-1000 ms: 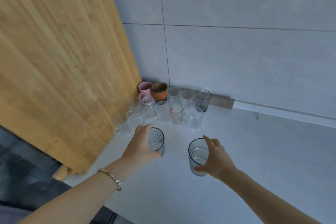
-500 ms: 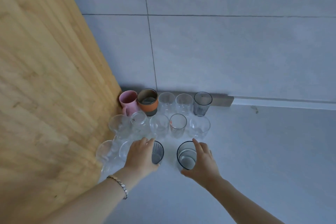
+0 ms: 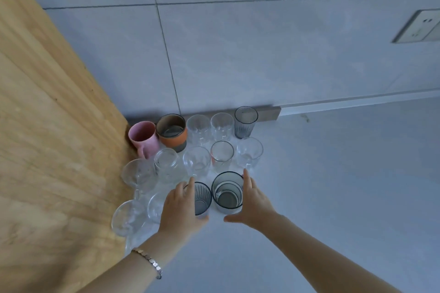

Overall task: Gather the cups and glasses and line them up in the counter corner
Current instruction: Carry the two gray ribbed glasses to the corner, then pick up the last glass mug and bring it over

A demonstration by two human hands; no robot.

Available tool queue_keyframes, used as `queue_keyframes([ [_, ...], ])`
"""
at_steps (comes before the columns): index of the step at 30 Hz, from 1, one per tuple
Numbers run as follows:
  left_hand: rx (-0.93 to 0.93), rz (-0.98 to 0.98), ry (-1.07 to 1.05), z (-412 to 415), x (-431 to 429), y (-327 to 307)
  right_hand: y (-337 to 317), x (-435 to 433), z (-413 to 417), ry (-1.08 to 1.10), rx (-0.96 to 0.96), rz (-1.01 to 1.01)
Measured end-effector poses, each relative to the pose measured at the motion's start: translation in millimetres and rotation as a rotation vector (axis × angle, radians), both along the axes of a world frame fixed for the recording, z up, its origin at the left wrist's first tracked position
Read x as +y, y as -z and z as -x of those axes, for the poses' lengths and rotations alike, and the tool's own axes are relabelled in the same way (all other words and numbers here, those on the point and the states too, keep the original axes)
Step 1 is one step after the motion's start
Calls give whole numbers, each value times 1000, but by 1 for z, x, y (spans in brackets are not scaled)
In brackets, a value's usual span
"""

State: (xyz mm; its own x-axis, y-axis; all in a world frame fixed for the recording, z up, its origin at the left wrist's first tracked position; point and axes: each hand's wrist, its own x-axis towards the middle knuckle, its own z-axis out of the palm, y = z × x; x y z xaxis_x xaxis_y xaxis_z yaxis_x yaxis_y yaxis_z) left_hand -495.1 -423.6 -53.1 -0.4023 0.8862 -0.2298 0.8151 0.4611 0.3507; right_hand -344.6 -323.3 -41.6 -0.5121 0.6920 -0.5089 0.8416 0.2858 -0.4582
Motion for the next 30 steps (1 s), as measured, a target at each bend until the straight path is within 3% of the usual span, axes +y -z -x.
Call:
queue_keyframes([
  [2,-55,0,43,-8,2,-11,-3,5,-21,0,-95,60],
  [6,-53,-276,220,-37,25,-36,-5,20,-86,55,-241,116],
  [8,-91,-298,284,-63,50,-48,-8,26,-126,122,-278,125],
  [11,-149,-100,451,-128,90,-71,-21,32,-198,239,-296,132],
  [14,-67,195,708,-216,125,-81,-38,32,-284,345,-313,136],
  [16,-1,266,843,-283,140,-86,-51,27,-349,424,-316,134],
  [25,-27,293,1054,-605,166,-97,-99,-41,-652,727,-408,119],
  [30,-13,291,1167,-754,167,-103,-83,-79,-807,904,-506,180],
])
